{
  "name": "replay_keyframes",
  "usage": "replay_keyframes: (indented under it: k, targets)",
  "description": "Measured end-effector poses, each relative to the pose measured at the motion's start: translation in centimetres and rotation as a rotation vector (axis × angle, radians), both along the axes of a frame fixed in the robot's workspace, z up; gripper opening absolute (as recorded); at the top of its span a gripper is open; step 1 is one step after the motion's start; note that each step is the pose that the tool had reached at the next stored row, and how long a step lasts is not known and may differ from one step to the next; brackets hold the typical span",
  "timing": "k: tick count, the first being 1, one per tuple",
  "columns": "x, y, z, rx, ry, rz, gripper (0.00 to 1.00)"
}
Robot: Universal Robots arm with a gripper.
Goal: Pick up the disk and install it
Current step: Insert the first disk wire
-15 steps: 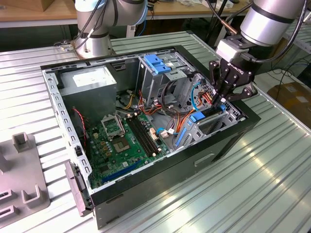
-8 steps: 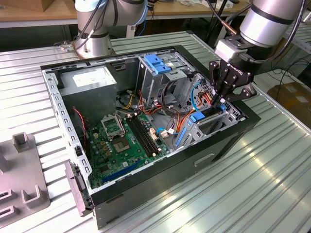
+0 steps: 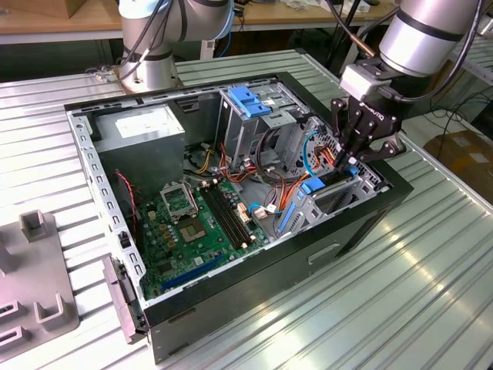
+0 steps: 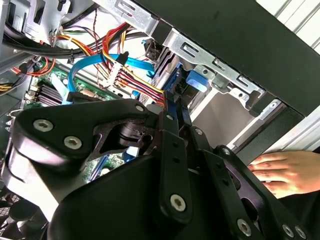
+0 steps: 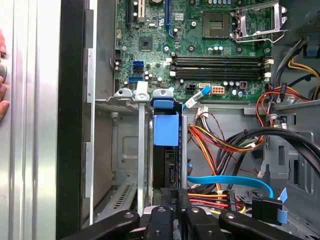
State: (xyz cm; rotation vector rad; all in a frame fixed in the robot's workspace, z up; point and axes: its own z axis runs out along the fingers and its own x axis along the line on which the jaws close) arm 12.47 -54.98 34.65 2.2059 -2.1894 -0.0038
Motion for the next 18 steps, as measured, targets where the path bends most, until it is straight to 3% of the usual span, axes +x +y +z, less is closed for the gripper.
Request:
replay_keyframes:
  k: [15,16,18]
  targets:
    - [0.0,0.0,-0.39,0.0002,0.0008,-0.001,0.16]
    - [0.0,0.0,-0.33,0.0002,0.0007,-0.001,0.24]
    - [0.0,0.0,0.1,0.0001,0.0007,-0.001,0.24]
